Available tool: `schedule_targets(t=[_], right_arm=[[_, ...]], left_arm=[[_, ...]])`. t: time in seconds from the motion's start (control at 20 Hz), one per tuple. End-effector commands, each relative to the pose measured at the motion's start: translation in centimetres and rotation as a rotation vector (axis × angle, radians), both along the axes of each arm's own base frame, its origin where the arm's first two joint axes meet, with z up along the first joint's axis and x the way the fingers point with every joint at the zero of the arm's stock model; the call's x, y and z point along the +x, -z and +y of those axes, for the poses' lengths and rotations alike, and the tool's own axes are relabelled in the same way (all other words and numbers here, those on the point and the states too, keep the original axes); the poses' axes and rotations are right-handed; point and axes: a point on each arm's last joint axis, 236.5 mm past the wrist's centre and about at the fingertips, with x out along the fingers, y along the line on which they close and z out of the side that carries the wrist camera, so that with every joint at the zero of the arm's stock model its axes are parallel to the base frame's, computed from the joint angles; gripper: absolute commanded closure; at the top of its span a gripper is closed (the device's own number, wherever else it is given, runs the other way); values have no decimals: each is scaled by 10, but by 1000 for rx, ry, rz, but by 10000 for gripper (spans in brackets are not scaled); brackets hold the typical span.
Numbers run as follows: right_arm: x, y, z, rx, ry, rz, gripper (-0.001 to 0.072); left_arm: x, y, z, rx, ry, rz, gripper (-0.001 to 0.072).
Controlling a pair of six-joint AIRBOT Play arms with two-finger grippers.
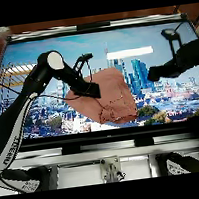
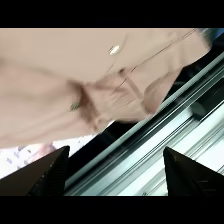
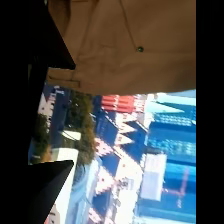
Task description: Fold the shirts.
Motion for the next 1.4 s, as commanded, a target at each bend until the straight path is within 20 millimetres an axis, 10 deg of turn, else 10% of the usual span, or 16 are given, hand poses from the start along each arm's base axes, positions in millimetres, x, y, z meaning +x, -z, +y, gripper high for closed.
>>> schedule_targets(t=[0.0, 0.2, 0.5, 0.85, 1.05, 1.35], right_arm=[[-50, 47, 33, 103, -80, 205, 34], [-71, 88, 37, 70, -116, 266, 34], [-60, 92, 36, 63, -120, 213, 34], [-51, 95, 34, 48, -143, 175, 34], [-70, 124, 45, 95, -204, 267, 34], [-79, 143, 77, 44, -357, 238, 34]], left_arm=[[-34, 43, 19, 91, -55, 67, 0], [-67, 84, -12, 16, -126, 142, 0], [-65, 107, -61, -69, -165, 99, 1], [-59, 132, -66, -49, -229, 123, 26], [-56, 134, -66, -46, -258, 132, 660], [-63, 132, -65, -38, -239, 146, 659]])
